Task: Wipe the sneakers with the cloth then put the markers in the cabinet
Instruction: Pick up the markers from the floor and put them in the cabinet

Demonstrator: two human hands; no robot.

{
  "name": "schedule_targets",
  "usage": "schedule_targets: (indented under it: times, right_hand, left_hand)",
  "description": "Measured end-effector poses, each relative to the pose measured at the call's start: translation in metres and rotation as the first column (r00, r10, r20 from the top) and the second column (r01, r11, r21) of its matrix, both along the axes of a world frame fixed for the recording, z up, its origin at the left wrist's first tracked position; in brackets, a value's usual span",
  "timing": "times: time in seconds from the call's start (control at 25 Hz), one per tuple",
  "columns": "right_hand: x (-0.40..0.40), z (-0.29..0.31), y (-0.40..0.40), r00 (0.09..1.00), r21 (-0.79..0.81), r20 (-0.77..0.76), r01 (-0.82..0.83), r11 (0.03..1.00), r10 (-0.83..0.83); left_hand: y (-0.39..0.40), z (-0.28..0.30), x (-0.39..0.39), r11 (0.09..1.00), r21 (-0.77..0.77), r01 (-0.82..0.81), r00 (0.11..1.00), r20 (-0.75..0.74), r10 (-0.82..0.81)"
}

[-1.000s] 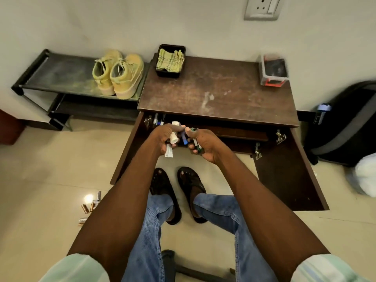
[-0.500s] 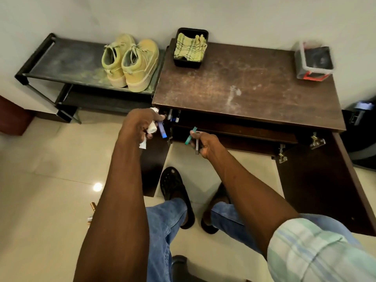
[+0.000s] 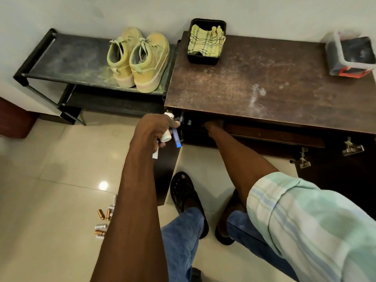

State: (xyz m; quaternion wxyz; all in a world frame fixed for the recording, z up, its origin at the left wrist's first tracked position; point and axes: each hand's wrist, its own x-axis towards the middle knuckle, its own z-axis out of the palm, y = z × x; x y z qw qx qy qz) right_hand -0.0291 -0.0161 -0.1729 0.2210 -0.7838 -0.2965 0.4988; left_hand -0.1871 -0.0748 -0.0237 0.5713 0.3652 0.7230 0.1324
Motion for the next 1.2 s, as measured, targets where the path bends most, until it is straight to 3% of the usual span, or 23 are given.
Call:
schedule_targets:
  times: [0.2, 0.32, 0.48, 0.64, 0.8, 0.88, 0.92, 1.0, 1.2]
  right_hand:
    - [-0.012, -0.009, 0.008, 0.992, -0.077, -0.073, -0.110, 0.991, 0.104]
    - [-0.014, -0.021, 0.005, 0.989, -0.051, -0.125, -0.089, 0.995, 0.082]
    - [-0.015, -0.030, 0.003, 0.973, 0.096, 0.192, -0.151, 0.984, 0.130]
    - [-0.014, -0.032, -0.012, 0.932, 0.139, 0.282, -0.273, 0.952, 0.227]
    - [-0.015, -0.019, -0.015, 0.998, 0.204, -0.005, -0.055, 0.977, 0.058]
    - [-0.014, -0.009, -0.021, 1.000, 0.198, -0.019, 0.027, 0.980, -0.024]
    - [-0.007, -0.004, -0.027, 0.991, 0.173, -0.076, 0.123, 0.977, -0.112]
    - [0.004, 0.000, -0.043, 0.906, -0.043, -0.358, 0.225, 0.973, -0.225]
    - [0.031, 0.038, -0.097, 0.812, -0.059, -0.529, 0.255, 0.965, -0.247]
  left_hand:
    - [0.005, 0.001, 0.010, 0.999, -0.006, 0.039, 0.999, 0.015, -0.039]
    - [0.005, 0.001, 0.013, 0.999, 0.001, 0.039, 0.999, -0.004, -0.039]
    - [0.004, 0.004, 0.010, 1.000, 0.025, 0.006, 0.999, -0.033, -0.005]
    - [0.003, 0.003, 0.009, 0.999, 0.041, 0.009, 0.999, -0.040, -0.008]
    - [0.004, 0.002, 0.008, 0.998, 0.057, -0.017, 0.999, -0.046, 0.020]
    - [0.007, -0.001, 0.006, 0.997, 0.071, -0.019, 0.998, -0.053, 0.023]
    - [0.008, -0.003, 0.005, 0.997, 0.072, -0.015, 0.999, -0.050, 0.019]
    - [0.002, -0.004, 0.008, 0.998, 0.062, -0.009, 0.999, -0.042, 0.012]
    - [-0.041, -0.022, 0.043, 0.999, 0.034, 0.031, 0.999, 0.042, -0.032]
